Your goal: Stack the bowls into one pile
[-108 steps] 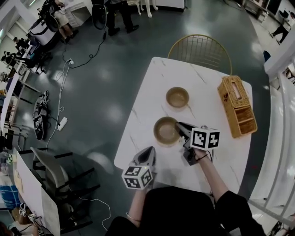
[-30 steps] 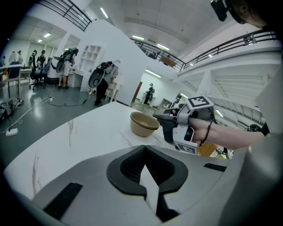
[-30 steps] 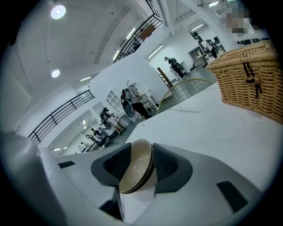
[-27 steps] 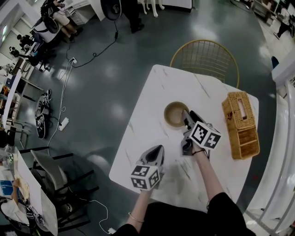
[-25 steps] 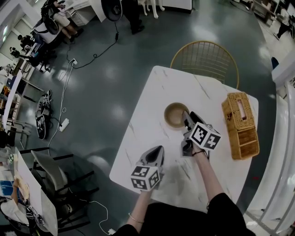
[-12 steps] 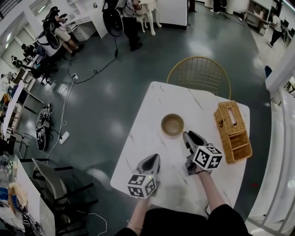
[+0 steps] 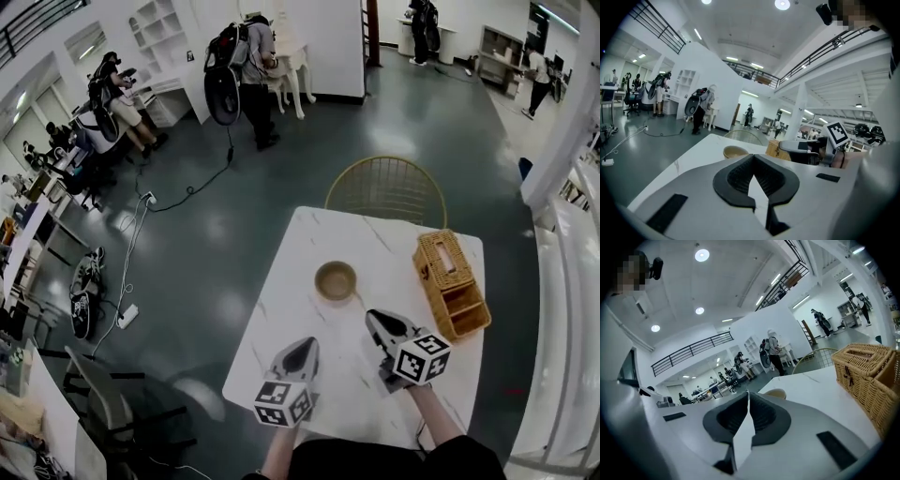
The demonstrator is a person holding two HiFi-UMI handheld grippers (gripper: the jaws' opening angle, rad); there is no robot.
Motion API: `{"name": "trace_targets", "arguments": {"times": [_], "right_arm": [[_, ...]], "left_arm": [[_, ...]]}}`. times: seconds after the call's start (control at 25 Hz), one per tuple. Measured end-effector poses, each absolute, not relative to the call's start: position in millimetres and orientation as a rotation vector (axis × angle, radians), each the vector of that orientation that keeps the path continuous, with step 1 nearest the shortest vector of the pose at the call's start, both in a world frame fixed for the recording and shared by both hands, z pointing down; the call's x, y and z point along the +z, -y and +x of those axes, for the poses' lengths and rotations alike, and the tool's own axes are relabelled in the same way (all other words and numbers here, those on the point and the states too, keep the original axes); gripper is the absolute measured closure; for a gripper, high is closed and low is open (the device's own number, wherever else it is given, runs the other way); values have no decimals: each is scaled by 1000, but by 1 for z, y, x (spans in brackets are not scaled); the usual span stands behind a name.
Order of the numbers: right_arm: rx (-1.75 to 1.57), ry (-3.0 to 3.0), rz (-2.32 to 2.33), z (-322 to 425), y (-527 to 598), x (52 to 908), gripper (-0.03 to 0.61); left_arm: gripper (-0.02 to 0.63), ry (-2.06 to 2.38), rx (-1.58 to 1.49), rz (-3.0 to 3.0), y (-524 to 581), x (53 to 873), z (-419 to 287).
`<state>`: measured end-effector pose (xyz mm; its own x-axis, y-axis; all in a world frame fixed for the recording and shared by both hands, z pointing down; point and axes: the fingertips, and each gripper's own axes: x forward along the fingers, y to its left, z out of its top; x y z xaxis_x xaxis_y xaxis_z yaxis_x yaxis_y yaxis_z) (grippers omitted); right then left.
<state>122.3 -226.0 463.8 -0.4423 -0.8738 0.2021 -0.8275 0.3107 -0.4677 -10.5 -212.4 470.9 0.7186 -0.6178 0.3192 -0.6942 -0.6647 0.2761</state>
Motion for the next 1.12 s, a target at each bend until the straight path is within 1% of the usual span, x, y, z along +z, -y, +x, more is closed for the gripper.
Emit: {"name": "trace_targets", "arguments": {"times": [0.36, 0.64, 1.12], "right_arm": [[-654, -2480, -1551, 130, 175, 424, 556], [-578, -2436, -1614, 152, 139, 408, 555], [-423, -2336, -1713, 186, 87, 372, 556]], "left_arm": [[600, 941, 212, 2667, 183, 434, 5], [600, 932, 183, 2760, 165, 412, 15], [600, 938, 118, 2866, 143, 381, 8]]}}
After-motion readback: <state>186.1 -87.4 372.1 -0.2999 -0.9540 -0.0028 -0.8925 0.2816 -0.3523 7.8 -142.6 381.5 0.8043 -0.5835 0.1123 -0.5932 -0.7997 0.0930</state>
